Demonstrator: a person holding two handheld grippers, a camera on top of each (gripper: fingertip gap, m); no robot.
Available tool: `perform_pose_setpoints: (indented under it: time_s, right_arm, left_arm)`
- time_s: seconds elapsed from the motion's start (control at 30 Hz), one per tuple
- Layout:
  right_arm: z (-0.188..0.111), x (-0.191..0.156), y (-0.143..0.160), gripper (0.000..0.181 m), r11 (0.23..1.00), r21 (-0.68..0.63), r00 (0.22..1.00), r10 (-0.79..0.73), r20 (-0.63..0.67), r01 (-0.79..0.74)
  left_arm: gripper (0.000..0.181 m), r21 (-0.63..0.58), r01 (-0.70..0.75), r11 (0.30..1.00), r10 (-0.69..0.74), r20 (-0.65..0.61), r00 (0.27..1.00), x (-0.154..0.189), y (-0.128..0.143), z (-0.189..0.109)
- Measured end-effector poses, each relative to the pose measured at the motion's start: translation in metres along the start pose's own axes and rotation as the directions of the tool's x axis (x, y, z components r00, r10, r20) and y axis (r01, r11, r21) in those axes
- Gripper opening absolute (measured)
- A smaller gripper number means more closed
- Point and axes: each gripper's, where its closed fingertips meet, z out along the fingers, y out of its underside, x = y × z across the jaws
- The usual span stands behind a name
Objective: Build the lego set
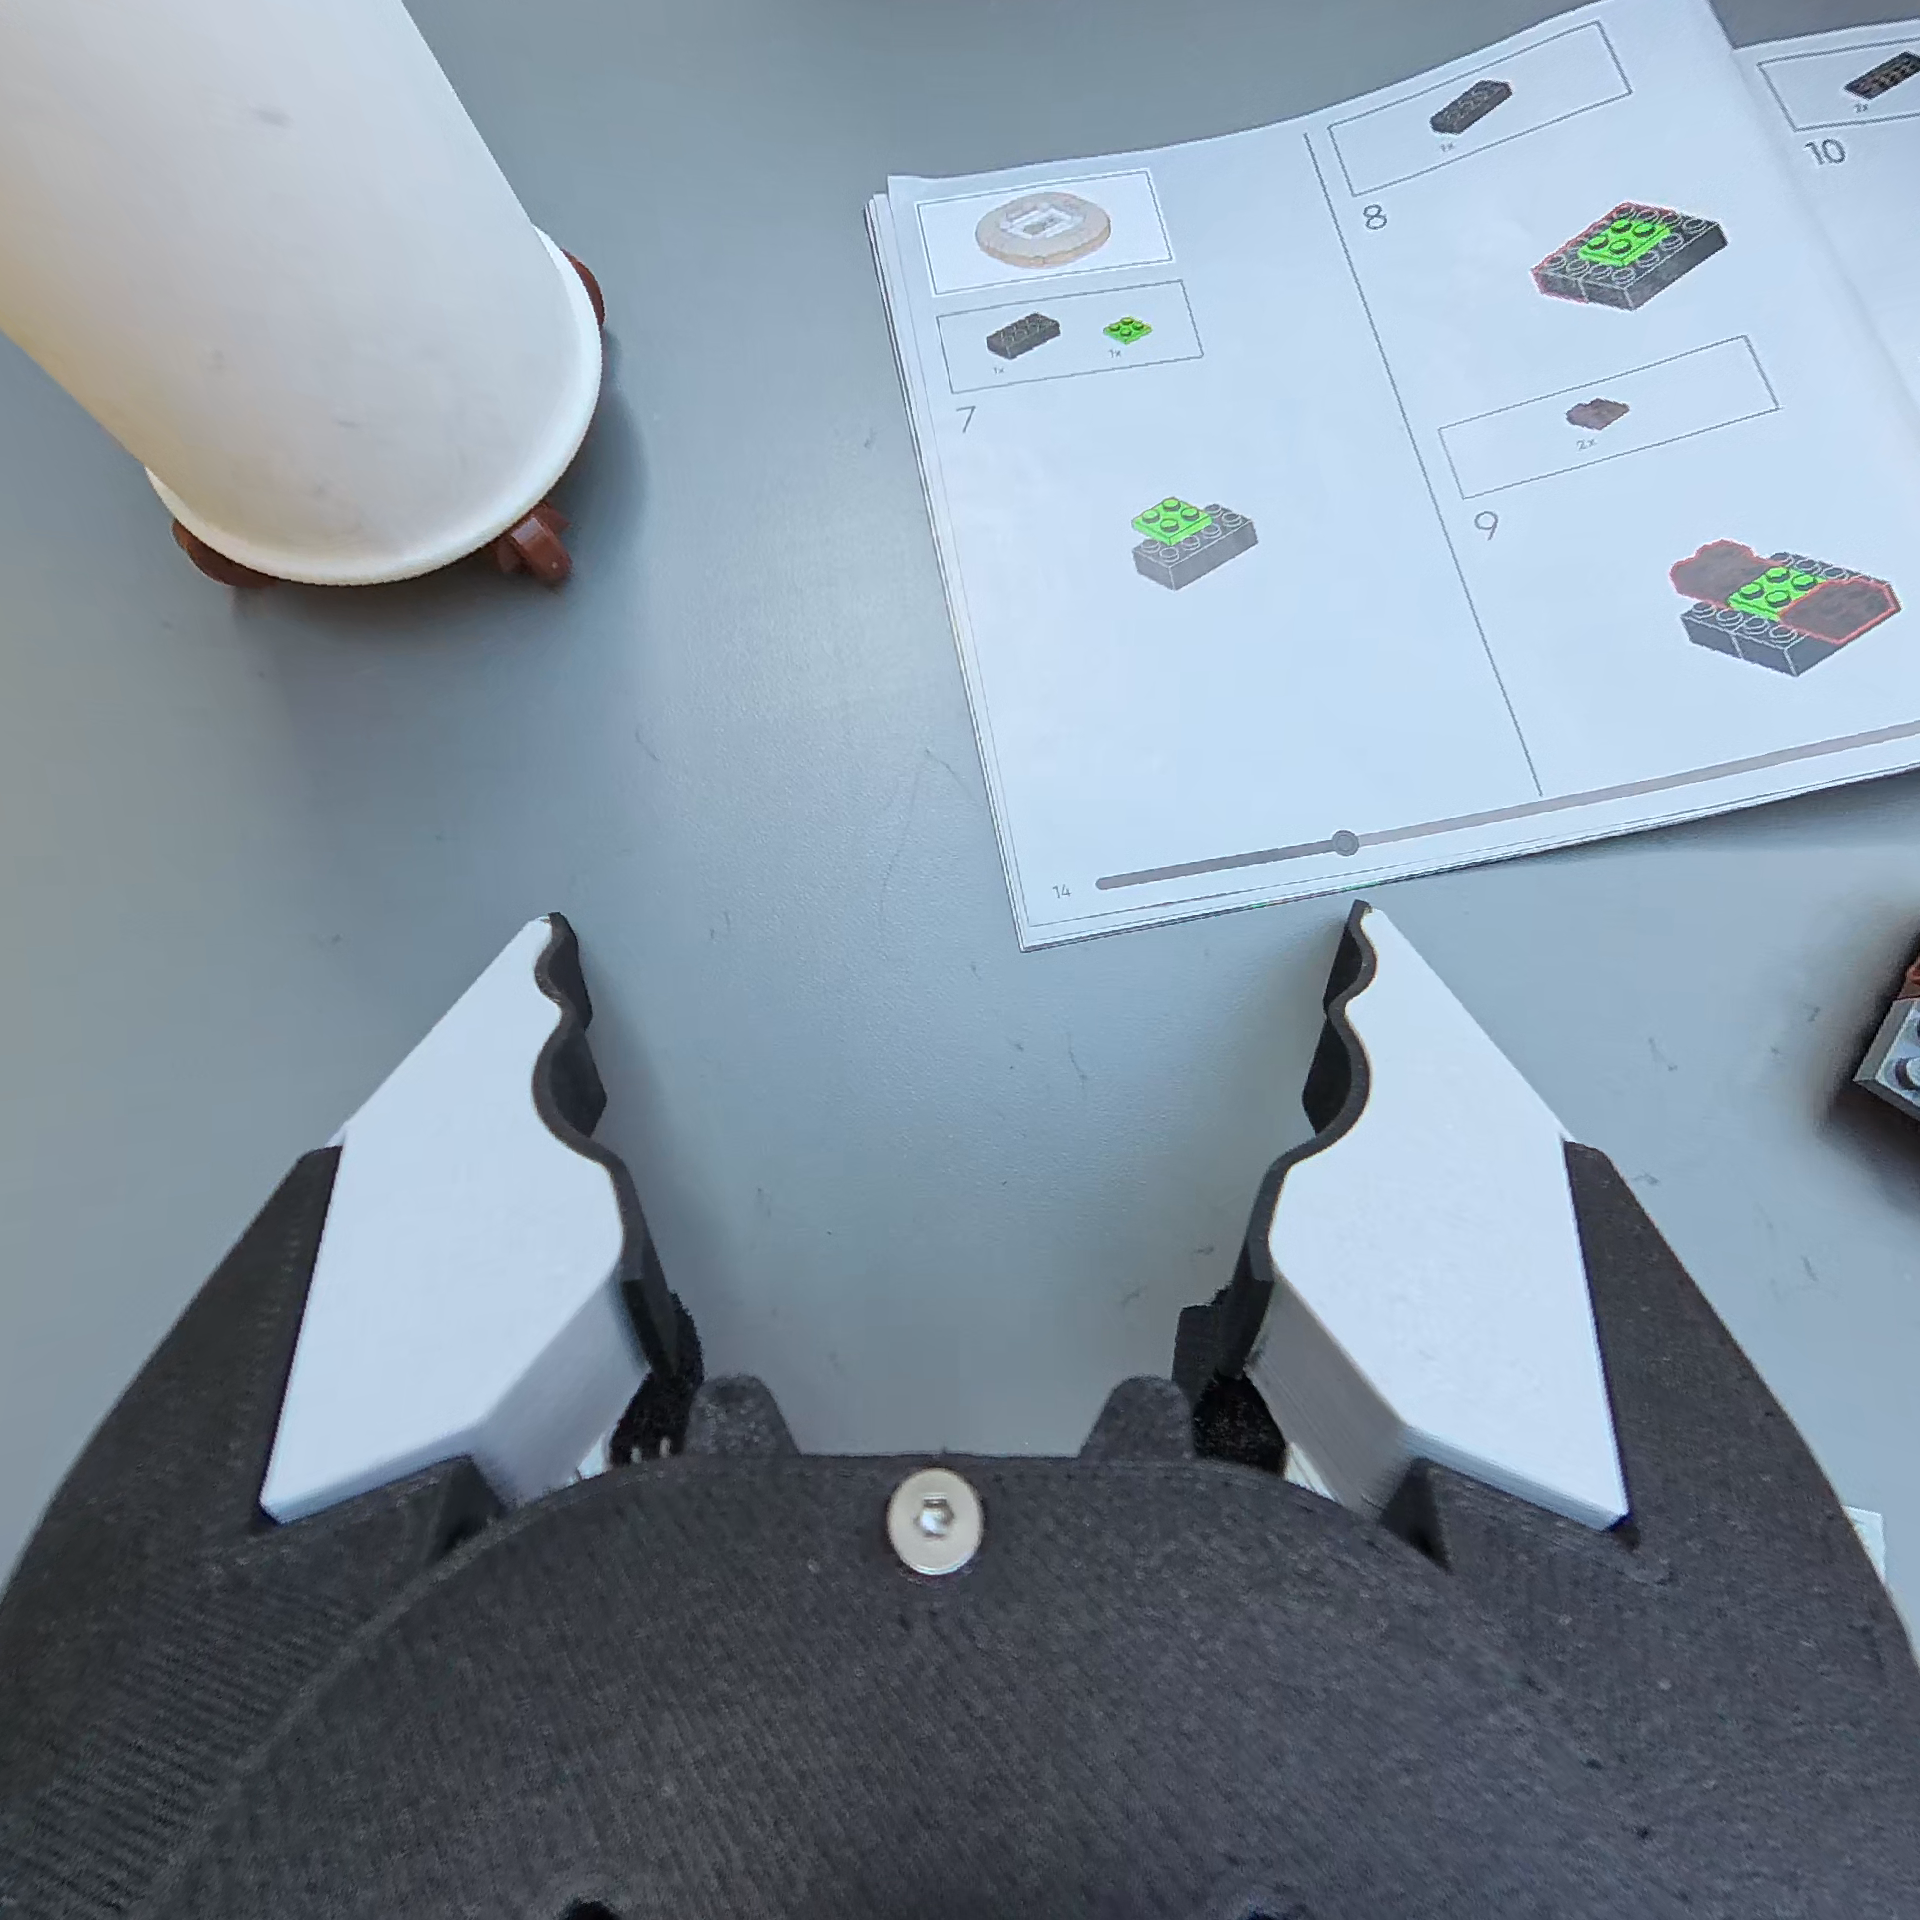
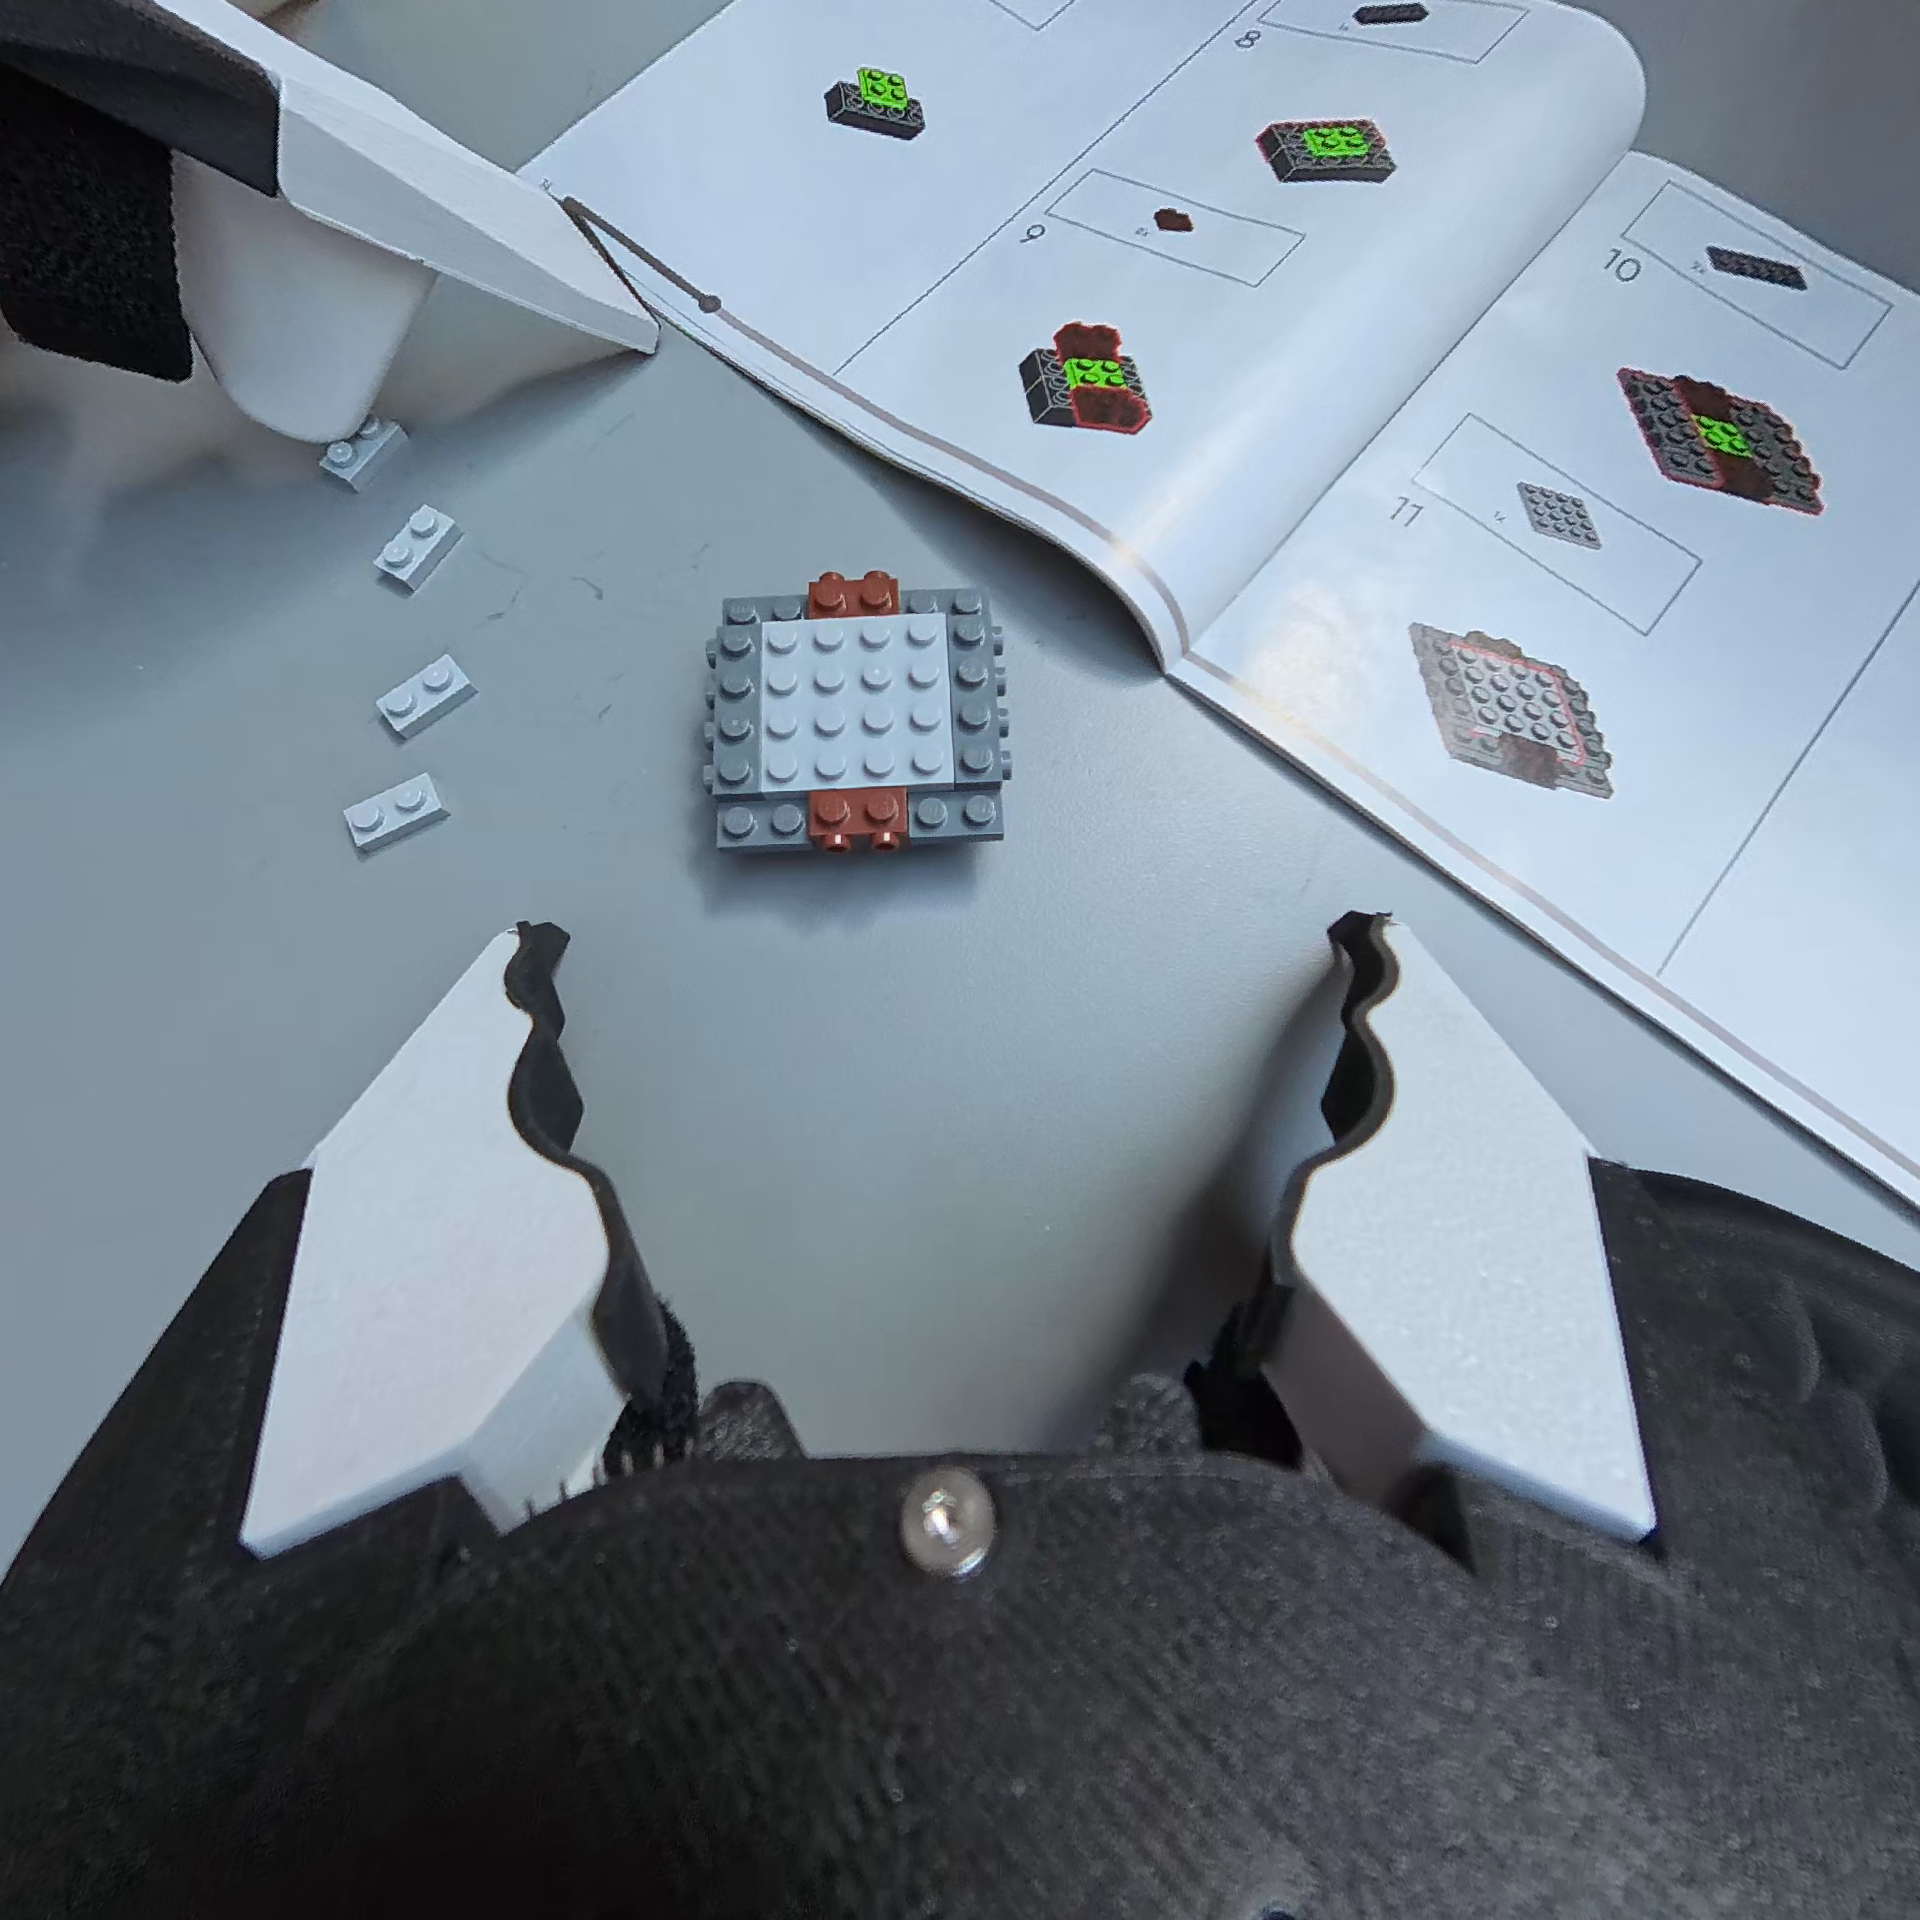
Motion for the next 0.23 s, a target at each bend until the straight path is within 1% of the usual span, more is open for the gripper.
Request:
perform_pose_setpoints:
  time_s: [0.03, 0.23]
  right_arm:
    - [0.0000, 0.0000, 0.0000, 0.146, 1.000, 0.000, 1.000, 0.000, 0.000, 0.000]
    - [0.0001, -0.0001, 0.0001, 0.147, 1.000, 0.000, 1.000, 0.000, 0.000, 0.000]
  left_arm:
    - [0.137, 0.000, 0.000, 1.000, 0.000, 0.000, 1.000, 0.0000, 0.0000, 0.0000]
    - [0.138, 0.000, 0.000, 1.000, 0.000, 0.000, 1.000, 0.0000, 0.0000, 0.0000]
